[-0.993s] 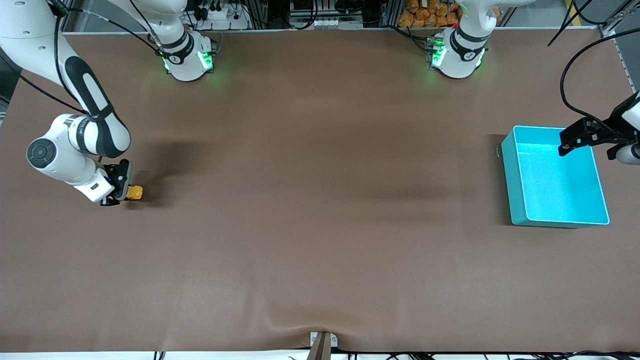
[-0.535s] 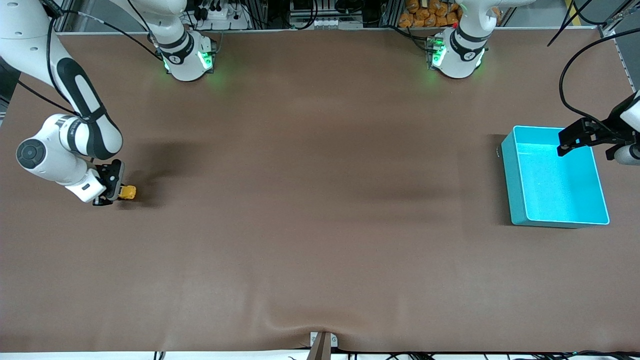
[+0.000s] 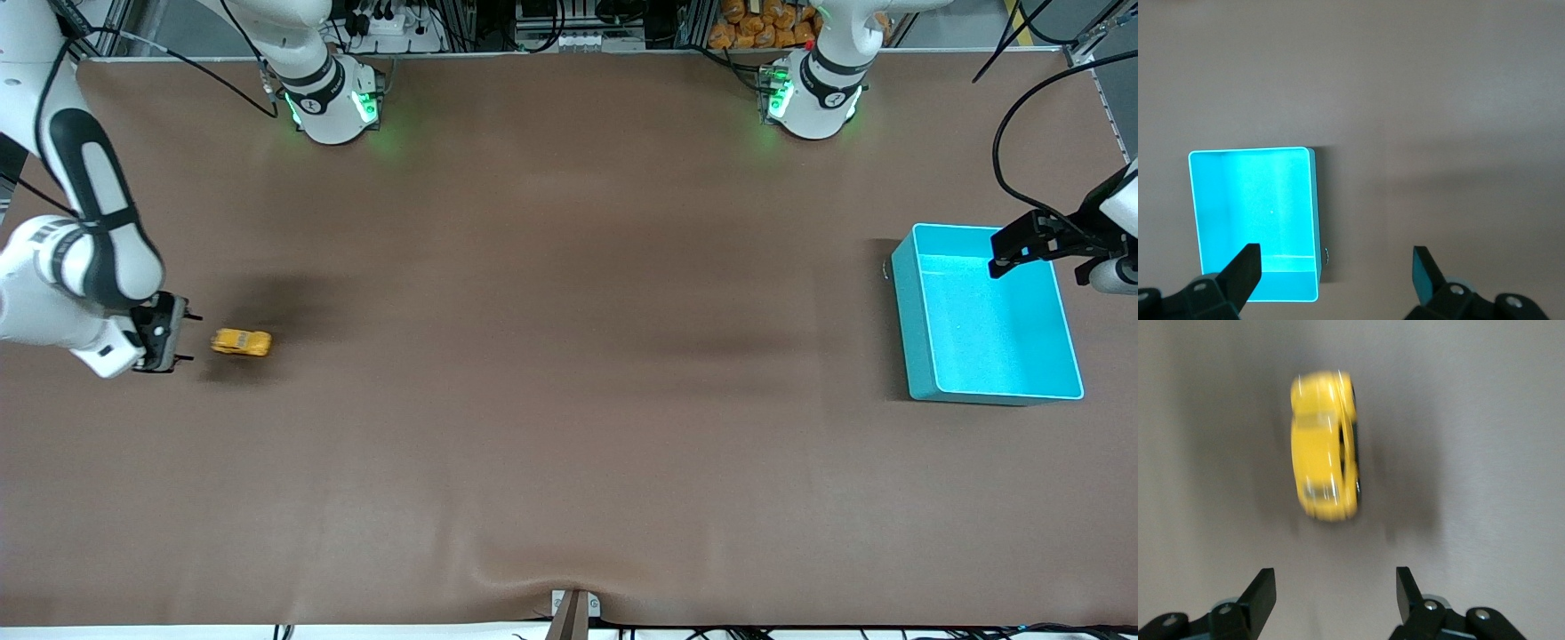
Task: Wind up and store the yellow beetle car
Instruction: 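Open the right gripper, letting the car roll toward the cyan bin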
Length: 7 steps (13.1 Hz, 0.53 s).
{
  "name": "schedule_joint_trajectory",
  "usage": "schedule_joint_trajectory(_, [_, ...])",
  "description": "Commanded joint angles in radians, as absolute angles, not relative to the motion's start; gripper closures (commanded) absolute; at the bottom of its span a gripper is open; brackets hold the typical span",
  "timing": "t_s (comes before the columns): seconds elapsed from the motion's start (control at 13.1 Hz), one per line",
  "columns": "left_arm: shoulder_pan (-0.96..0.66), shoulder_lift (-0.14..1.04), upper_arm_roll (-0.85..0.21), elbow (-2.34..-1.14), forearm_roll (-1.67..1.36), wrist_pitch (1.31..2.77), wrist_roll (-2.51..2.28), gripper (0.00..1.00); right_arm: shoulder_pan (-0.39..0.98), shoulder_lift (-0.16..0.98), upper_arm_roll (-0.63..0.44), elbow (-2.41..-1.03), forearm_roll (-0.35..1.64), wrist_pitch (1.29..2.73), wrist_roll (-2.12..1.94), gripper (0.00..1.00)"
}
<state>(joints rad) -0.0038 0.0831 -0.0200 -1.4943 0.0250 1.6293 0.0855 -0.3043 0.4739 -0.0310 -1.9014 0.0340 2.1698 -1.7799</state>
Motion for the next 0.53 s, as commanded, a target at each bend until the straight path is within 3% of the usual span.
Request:
schedule_joint_trajectory(0.0, [-0.005,0.081,-0.02,-1.496,0.032,1.64,0.078,0.0,-0.318,0.494,-0.02,-1.829,0.057,2.1,-1.804,0.18])
schedule_joint_trajectory(0.46, [-0.003,0.092,-0.02,-1.496,0.032,1.64,0.077,0.0,-0.318,0.494,-0.018,-1.821,0.058,2.098,-1.804,0.19])
